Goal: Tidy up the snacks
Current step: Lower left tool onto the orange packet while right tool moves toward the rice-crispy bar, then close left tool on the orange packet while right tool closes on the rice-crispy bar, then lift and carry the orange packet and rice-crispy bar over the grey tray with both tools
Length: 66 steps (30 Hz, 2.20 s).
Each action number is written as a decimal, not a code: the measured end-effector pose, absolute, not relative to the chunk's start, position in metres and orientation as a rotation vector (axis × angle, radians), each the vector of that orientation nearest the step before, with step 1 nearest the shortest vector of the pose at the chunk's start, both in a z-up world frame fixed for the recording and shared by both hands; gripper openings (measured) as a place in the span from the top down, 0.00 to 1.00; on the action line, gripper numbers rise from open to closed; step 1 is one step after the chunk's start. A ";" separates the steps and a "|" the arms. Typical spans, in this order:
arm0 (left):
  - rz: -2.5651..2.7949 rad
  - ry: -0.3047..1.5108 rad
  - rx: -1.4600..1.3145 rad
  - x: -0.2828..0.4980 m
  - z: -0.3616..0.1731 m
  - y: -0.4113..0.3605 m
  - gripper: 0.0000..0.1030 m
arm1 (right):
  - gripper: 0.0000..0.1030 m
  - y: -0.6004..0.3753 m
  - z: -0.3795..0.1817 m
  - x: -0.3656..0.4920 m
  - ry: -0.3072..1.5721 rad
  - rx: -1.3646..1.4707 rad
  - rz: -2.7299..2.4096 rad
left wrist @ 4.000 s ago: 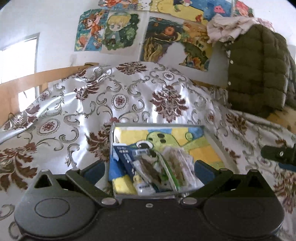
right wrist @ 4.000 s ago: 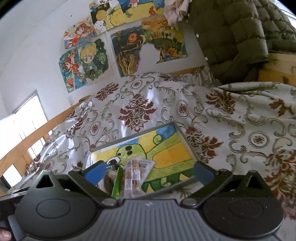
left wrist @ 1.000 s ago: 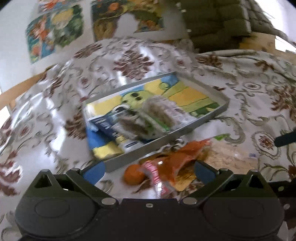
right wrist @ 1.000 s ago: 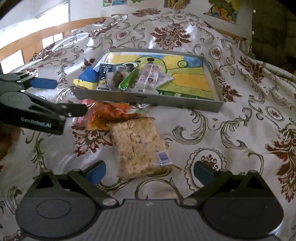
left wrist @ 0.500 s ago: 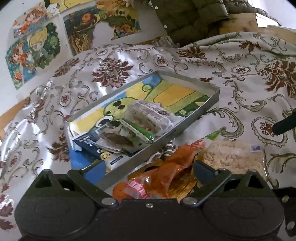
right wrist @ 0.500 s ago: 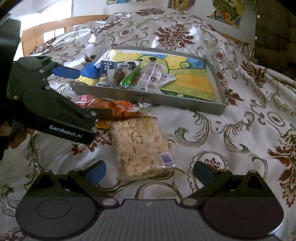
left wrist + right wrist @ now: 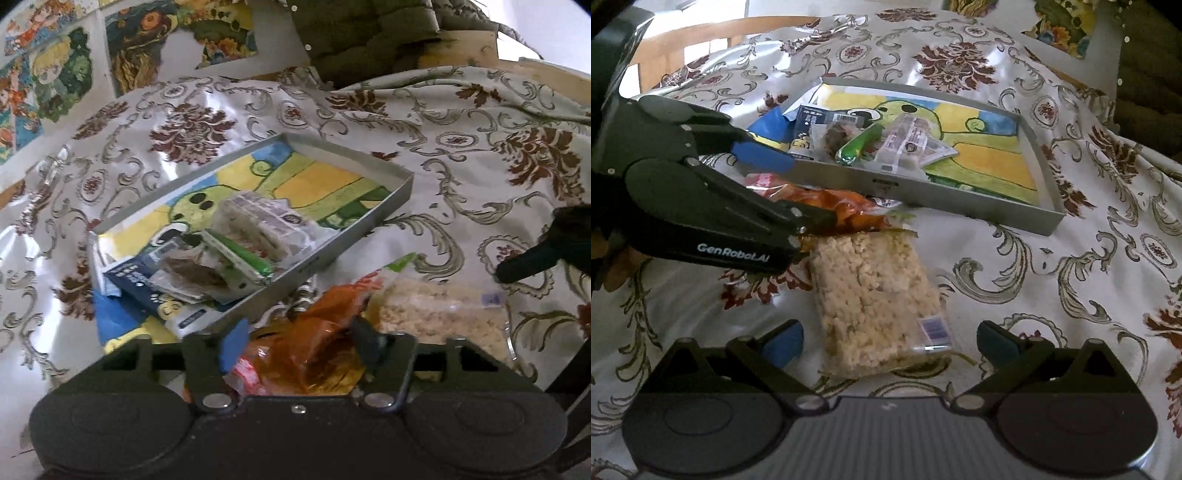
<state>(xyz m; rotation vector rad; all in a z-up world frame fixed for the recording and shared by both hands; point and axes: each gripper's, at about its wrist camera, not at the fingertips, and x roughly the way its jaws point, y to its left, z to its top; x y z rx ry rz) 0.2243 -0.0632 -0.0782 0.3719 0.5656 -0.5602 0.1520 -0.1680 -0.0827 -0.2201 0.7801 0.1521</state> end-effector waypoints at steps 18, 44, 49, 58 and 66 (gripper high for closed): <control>-0.563 0.664 0.363 0.252 -0.083 -0.075 0.36 | 0.09 -0.172 -0.087 0.158 0.803 -0.183 0.150; -0.495 0.807 -0.005 0.239 -0.060 -0.037 0.59 | 0.23 -0.196 -0.074 0.154 0.858 0.094 0.105; -0.459 0.817 -0.066 0.226 -0.053 -0.019 0.59 | 0.22 -0.206 -0.077 0.156 0.860 0.130 0.106; -0.428 0.835 -0.195 0.207 -0.043 0.002 0.59 | 0.22 -0.199 -0.085 0.159 0.861 0.050 0.132; -0.372 0.808 -0.273 0.194 -0.032 0.024 0.59 | 0.25 -0.218 -0.070 0.148 0.839 0.265 0.165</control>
